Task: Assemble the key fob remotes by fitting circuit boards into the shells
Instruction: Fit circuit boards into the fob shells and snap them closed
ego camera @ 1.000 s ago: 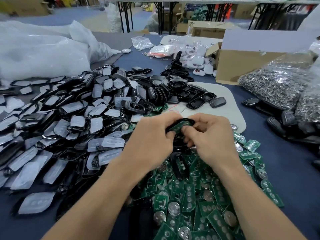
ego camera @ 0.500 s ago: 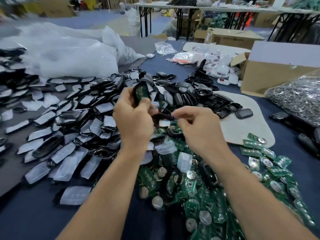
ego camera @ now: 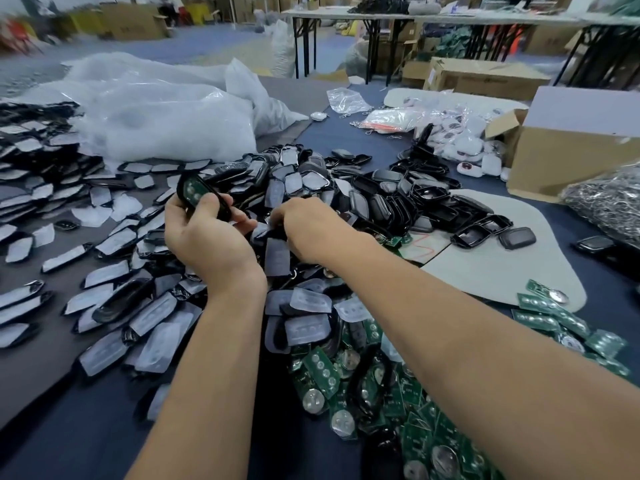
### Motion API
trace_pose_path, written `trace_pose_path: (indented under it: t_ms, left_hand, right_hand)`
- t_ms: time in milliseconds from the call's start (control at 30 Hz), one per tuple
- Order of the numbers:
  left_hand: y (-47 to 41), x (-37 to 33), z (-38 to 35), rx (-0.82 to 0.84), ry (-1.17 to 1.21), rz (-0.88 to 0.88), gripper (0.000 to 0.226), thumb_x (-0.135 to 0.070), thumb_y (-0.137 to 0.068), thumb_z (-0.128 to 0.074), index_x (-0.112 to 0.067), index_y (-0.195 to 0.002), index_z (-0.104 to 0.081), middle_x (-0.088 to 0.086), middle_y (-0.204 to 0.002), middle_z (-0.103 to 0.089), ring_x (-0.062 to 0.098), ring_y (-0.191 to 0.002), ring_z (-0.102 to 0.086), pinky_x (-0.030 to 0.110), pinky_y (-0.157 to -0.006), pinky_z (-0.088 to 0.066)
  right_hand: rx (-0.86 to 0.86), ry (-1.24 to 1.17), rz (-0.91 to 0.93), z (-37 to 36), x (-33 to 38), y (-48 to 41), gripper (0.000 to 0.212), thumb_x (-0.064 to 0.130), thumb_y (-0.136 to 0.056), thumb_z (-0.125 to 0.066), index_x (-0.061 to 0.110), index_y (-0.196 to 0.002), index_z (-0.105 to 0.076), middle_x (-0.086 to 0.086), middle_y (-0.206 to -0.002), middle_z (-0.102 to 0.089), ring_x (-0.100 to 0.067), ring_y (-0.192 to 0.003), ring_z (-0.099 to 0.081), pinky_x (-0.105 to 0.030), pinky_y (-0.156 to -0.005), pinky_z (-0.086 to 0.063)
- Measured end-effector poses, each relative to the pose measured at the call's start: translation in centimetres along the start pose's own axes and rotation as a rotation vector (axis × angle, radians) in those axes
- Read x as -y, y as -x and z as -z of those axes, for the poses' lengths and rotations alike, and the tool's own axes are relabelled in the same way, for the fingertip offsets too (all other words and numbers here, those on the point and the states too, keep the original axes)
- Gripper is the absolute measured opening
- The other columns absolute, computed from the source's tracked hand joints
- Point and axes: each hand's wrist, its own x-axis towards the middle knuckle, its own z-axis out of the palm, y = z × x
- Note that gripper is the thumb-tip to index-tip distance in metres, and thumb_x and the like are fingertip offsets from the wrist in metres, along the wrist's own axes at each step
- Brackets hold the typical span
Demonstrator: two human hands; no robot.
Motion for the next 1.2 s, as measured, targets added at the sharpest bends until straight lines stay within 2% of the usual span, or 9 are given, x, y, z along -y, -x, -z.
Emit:
trace_pose_path:
  t_ms: [200, 367, 500, 633, 700, 867, 967, 1033, 1200]
  left_hand:
    - [0.1, 0.2, -0.1, 0.006, -0.037, 0.044, 0.021, 0.008, -0.094, -0.046, -0.009, -0.088, -0.056, 0.005, -0.066, -0.057, 0.015, -0.046, -0.048, 0.027, -0.046, -0.045]
    - [1.2, 0.5, -0.7, 0.1, -0.101, 0.074, 0.017, 0.005, -0.089, -0.063, -0.011, -0.083, -0.064, -0.003, -0.065, -0.071, 0.016, -0.059, -0.067, 0.032, -0.06, -0.06]
    - [4.8, 1.9, -1.5, 0.434, -0.404, 0.073, 0.009, -0.013, -0.08, -0.075, -0.019, -0.074, -0.074, -0.001, -0.073, -0.074, 0.024, -0.073, -0.071, 0.053, -0.073, -0.063]
    - [9.0, 3.1, -1.9, 0.752, -0.463, 0.252, 0.019, -0.006, -0.086, -0.073, -0.021, -0.075, -0.076, 0.004, -0.076, -0.079, 0.026, -0.076, -0.079, 0.034, -0.066, -0.065]
    - [10.4, 3.5, -2.0, 0.831, -0.493, 0.316, 0.012, -0.003, -0.091, -0.07, -0.015, -0.094, -0.071, 0.007, -0.084, -0.08, 0.028, -0.077, -0.079, 0.035, -0.064, -0.064]
    - [12.0, 3.5, -2.1, 0.923, -0.523, 0.395, 0.036, 0.002, -0.086, -0.064, -0.021, -0.113, -0.067, 0.008, -0.078, -0.077, 0.022, -0.056, -0.068, 0.029, -0.051, -0.055]
    - [12.2, 3.4, -2.1, 0.995, -0.507, 0.493, 0.05, -0.008, -0.06, -0.057, -0.018, -0.106, -0.075, 0.005, -0.061, -0.06, 0.017, -0.045, -0.046, 0.025, -0.041, -0.033]
    - [12.0, 3.3, -2.1, 1.068, -0.464, 0.564, 0.043, -0.011, -0.06, -0.056, -0.021, -0.094, -0.081, 0.003, -0.058, -0.051, 0.014, -0.046, -0.036, 0.023, -0.042, -0.023]
    - [11.6, 3.7, -2.0, 1.026, -0.519, 0.485, 0.016, -0.013, -0.083, -0.083, -0.012, -0.097, -0.075, -0.002, -0.05, -0.047, 0.01, -0.042, -0.034, 0.019, -0.04, -0.026]
  right_hand:
    - [-0.267, 0.043, -0.085, 0.2, -0.2, 1.8, 0.025, 0.006, -0.089, -0.064, 0.024, -0.1, -0.077, 0.001, -0.081, -0.069, -0.022, -0.081, -0.066, -0.029, -0.074, -0.039]
    - [-0.467, -0.741, -0.312, 2.1, -2.9, 8.5, 0.018, 0.019, -0.089, -0.077, 0.031, -0.077, -0.081, 0.016, -0.065, -0.072, -0.005, -0.058, -0.066, -0.016, -0.055, -0.049]
    - [-0.451, -1.034, -0.397, 2.1, -5.8, 16.4, 0.013, 0.018, -0.087, -0.08, 0.029, -0.079, -0.082, 0.0, -0.065, -0.072, -0.007, -0.058, -0.06, -0.027, -0.06, -0.051]
    - [-0.507, -1.172, -0.567, 0.9, -8.3, 20.4, 0.016, 0.008, -0.085, -0.081, 0.019, -0.074, -0.082, -0.006, -0.062, -0.07, -0.014, -0.058, -0.06, -0.027, -0.058, -0.05]
    - [-0.498, -1.247, -0.579, 0.8, -8.7, 20.9, 0.016, 0.005, -0.084, -0.08, 0.017, -0.074, -0.082, -0.006, -0.062, -0.069, -0.014, -0.058, -0.06, -0.025, -0.056, -0.049]
    - [-0.507, -1.332, -0.525, 1.2, -9.0, 20.7, 0.013, 0.004, -0.085, -0.079, 0.014, -0.078, -0.084, -0.012, -0.067, -0.071, -0.013, -0.056, -0.056, -0.023, -0.052, -0.046]
    - [-0.476, -1.374, -0.495, 1.2, -8.9, 20.7, 0.01, 0.004, -0.084, -0.079, 0.011, -0.079, -0.083, -0.012, -0.068, -0.07, -0.014, -0.058, -0.055, -0.022, -0.052, -0.046]
    - [-0.466, -1.367, -0.488, 1.2, -9.0, 20.7, 0.012, 0.003, -0.083, -0.079, 0.013, -0.077, -0.083, -0.008, -0.064, -0.069, -0.014, -0.057, -0.054, -0.022, -0.052, -0.045]
    - [-0.43, -1.276, -0.457, 1.6, -9.3, 21.0, 0.011, 0.006, -0.081, -0.083, 0.015, -0.076, -0.083, -0.001, -0.063, -0.072, -0.009, -0.053, -0.055, -0.018, -0.051, -0.045]
